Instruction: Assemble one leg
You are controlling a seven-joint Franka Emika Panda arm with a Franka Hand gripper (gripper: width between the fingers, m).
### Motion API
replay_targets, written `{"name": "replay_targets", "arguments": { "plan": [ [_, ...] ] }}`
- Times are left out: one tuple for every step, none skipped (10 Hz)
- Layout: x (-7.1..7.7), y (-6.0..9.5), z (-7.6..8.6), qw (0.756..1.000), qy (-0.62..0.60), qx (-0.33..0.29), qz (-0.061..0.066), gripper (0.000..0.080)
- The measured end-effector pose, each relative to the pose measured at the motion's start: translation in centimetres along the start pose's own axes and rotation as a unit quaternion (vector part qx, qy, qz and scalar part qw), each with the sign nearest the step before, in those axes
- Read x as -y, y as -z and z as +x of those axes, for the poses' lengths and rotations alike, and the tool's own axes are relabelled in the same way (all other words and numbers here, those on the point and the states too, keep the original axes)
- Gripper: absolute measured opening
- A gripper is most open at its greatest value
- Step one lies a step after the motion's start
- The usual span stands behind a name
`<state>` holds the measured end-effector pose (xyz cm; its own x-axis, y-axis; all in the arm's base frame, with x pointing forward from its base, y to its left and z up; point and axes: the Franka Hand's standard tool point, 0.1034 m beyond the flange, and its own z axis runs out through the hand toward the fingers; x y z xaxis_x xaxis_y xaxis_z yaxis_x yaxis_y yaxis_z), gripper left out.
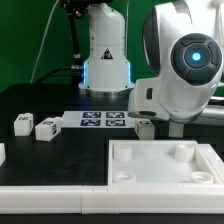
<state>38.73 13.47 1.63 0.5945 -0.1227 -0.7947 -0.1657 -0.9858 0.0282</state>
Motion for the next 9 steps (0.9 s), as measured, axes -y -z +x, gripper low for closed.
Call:
{"name": "replay_targets", "arguments": {
  "plan": [
    [0.0, 0.0, 0.0, 1.0, 0.0, 0.0, 0.0, 0.0285],
    [0.0, 0.0, 0.0, 1.0, 0.0, 0.0, 0.0, 0.0287],
    [0.0, 0.0, 0.0, 1.0, 0.0, 0.0, 0.0, 0.0287],
    [0.0, 0.0, 0.0, 1.0, 0.0, 0.0, 0.0, 0.0287],
    [0.0, 0.0, 0.0, 1.0, 0.0, 0.0, 0.0, 0.0288],
    [0.0, 0.2, -0.1, 1.0, 0.001, 0.002, -0.001, 0.0288],
    [-0.1, 1.5, -0.7, 1.0, 0.005, 0.008, -0.001, 0.0288],
    [-0.1, 3.0, -1.0, 1.0, 0.007, 0.007, 0.0, 0.0288],
    [-0.4, 4.0, -1.6, 1.0, 0.003, 0.009, 0.002, 0.0288]
  ]
}}
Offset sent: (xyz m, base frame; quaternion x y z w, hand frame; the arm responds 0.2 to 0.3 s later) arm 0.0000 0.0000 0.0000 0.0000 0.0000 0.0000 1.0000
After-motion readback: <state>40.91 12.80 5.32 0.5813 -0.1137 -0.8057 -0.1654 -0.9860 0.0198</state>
